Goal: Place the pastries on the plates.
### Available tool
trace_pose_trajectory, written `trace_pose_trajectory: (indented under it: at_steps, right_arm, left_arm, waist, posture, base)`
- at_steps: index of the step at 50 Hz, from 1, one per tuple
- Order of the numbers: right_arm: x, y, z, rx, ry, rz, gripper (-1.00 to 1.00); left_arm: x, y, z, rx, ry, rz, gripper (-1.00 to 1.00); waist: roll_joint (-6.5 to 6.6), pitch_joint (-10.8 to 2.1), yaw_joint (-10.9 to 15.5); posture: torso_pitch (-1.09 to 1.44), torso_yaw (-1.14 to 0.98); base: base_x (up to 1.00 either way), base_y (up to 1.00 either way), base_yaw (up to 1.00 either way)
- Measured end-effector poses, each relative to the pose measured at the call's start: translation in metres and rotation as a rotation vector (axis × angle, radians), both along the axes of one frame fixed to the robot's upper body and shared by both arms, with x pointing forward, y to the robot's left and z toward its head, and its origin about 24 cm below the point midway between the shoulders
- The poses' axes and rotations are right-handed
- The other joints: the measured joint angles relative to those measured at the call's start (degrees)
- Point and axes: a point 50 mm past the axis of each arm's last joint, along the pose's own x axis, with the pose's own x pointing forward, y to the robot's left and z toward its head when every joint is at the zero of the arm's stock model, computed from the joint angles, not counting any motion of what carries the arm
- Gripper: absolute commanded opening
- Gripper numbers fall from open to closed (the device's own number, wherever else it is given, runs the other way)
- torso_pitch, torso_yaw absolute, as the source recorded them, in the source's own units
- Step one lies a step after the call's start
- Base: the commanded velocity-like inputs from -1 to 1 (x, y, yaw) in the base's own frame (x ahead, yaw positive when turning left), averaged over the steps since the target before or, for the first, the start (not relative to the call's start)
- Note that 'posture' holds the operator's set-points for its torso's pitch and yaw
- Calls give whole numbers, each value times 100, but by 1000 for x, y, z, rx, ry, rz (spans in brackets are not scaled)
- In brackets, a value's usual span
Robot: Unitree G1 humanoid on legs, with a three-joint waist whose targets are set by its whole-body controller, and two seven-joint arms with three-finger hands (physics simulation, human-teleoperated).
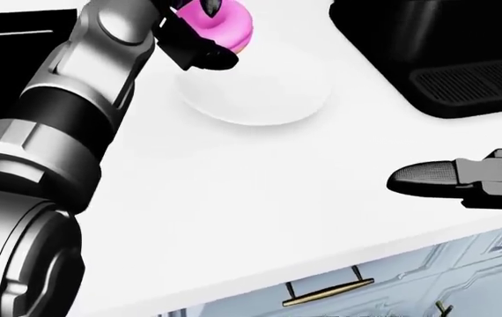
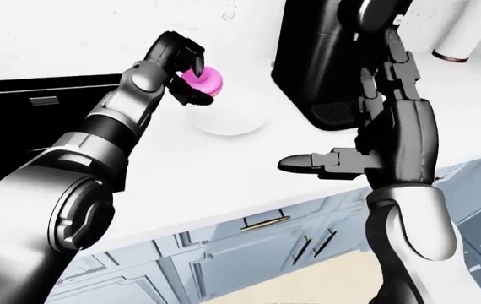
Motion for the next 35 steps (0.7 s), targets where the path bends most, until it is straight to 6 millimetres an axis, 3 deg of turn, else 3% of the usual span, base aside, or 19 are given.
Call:
trace_pose_trajectory:
  at_steps: [16, 35]
  right_arm:
    - [-1, -2, 4, -7, -4, -3, 100]
    - [-4, -2, 3, -10, 2, -5, 100]
  left_arm:
    - [2, 21, -8, -51, -23, 115, -100]
    - [2, 18, -31, -55, 46, 120, -100]
  waist:
    - [-17, -87, -395]
    - [28, -159, -554]
  posture:
    - [0, -38]
    - [0, -38]
  base:
    - [0, 0, 0]
    - [0, 0, 0]
